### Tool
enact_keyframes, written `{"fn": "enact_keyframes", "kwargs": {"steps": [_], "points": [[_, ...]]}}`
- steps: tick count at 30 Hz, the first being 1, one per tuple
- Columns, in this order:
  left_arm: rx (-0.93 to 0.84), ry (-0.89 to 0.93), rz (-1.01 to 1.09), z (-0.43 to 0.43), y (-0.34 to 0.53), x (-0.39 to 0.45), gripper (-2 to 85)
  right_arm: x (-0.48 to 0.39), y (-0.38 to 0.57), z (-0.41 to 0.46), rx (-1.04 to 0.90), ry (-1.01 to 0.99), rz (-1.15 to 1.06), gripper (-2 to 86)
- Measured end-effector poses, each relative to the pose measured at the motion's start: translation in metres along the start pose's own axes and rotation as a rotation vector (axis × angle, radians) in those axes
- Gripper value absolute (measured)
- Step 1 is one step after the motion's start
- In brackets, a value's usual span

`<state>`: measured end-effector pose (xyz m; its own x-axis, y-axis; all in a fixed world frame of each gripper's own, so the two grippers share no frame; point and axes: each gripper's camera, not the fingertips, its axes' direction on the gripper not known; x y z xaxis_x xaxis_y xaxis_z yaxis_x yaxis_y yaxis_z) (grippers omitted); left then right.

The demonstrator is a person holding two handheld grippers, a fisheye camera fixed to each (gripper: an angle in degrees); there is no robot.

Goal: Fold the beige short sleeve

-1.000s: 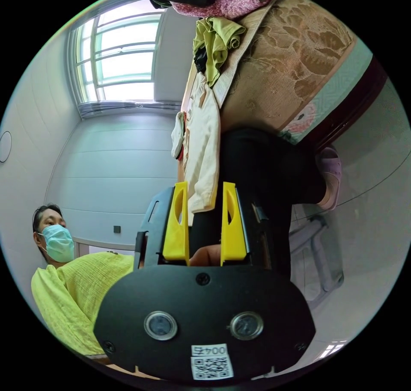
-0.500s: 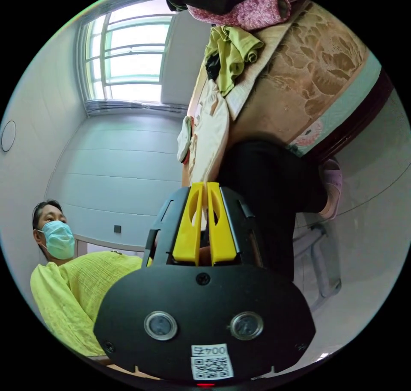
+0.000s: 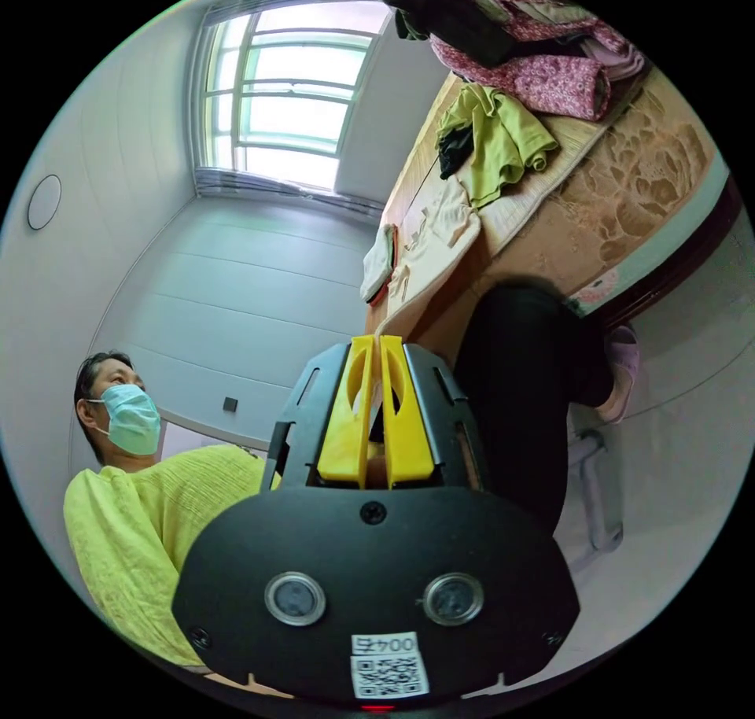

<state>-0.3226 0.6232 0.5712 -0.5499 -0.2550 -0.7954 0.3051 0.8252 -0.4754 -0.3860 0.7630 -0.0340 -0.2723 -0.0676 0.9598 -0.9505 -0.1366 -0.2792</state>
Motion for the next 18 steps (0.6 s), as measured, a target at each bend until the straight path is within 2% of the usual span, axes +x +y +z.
{"fn": "enact_keyframes", "kwargs": {"steps": [4,8,15,18], "points": [[0.018,0.017,-0.059,-0.007,0.02,-0.001,1.6,0.018,0.027,-0.012,0.043,-0.047,0.072,0.9],[0.04,0.063,-0.043,0.003,0.0,0.013,1.7,0.024,0.01,-0.007,0.115,-0.125,0.084,1.0],[0.094,0.122,-0.019,0.055,-0.117,0.06,1.9,0.011,-0.08,0.03,0.177,-0.197,0.05,0.9],[0.089,0.091,-0.033,0.09,-0.179,0.071,1.9,0.018,-0.132,0.056,0.187,-0.179,0.113,1.0]]}}
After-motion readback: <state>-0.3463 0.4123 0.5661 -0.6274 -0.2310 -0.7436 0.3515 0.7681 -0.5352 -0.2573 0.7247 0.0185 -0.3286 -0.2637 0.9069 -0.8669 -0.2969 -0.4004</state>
